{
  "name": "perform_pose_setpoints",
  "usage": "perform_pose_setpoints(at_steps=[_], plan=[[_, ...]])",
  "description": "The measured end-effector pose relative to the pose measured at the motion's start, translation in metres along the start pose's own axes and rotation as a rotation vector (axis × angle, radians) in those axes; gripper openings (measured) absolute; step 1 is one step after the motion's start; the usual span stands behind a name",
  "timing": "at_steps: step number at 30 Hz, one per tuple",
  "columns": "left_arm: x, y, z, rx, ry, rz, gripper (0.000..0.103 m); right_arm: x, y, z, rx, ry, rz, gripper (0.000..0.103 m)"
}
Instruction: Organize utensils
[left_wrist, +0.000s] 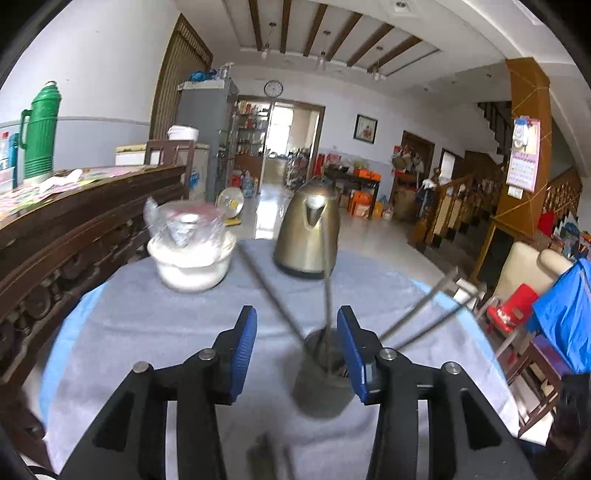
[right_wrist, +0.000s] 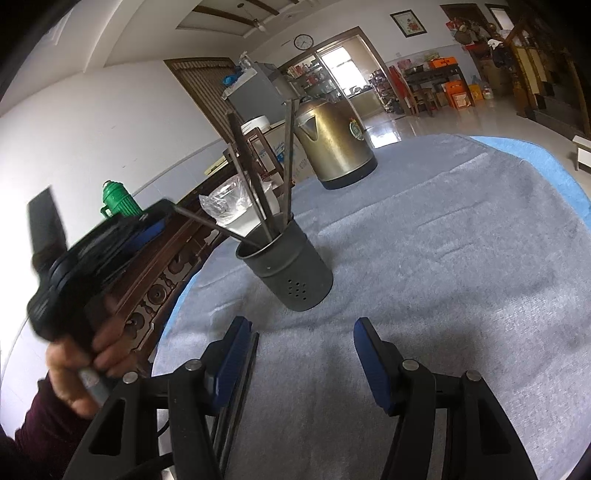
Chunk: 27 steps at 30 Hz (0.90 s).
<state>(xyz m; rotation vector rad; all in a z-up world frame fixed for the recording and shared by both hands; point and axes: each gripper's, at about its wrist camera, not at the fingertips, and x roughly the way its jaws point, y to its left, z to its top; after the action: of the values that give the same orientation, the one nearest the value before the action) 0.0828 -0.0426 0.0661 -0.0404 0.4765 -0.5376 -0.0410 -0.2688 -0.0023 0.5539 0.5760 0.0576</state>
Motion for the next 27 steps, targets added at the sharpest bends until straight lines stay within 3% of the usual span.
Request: perform_pose_setpoints(at_steps=[11,27], plan=[[-0.013,0.030,-0.055,-0.044,0.262,0.154,0.059,0.008,0.019,-0.013,-0.042,0.048,-0.002,0.063],[-0.020,0.042,-0.088,-0.060,0.392,0.202,0.064,0.007,0.023,-0.021,-0.050,0.062,-0.019,0.060]])
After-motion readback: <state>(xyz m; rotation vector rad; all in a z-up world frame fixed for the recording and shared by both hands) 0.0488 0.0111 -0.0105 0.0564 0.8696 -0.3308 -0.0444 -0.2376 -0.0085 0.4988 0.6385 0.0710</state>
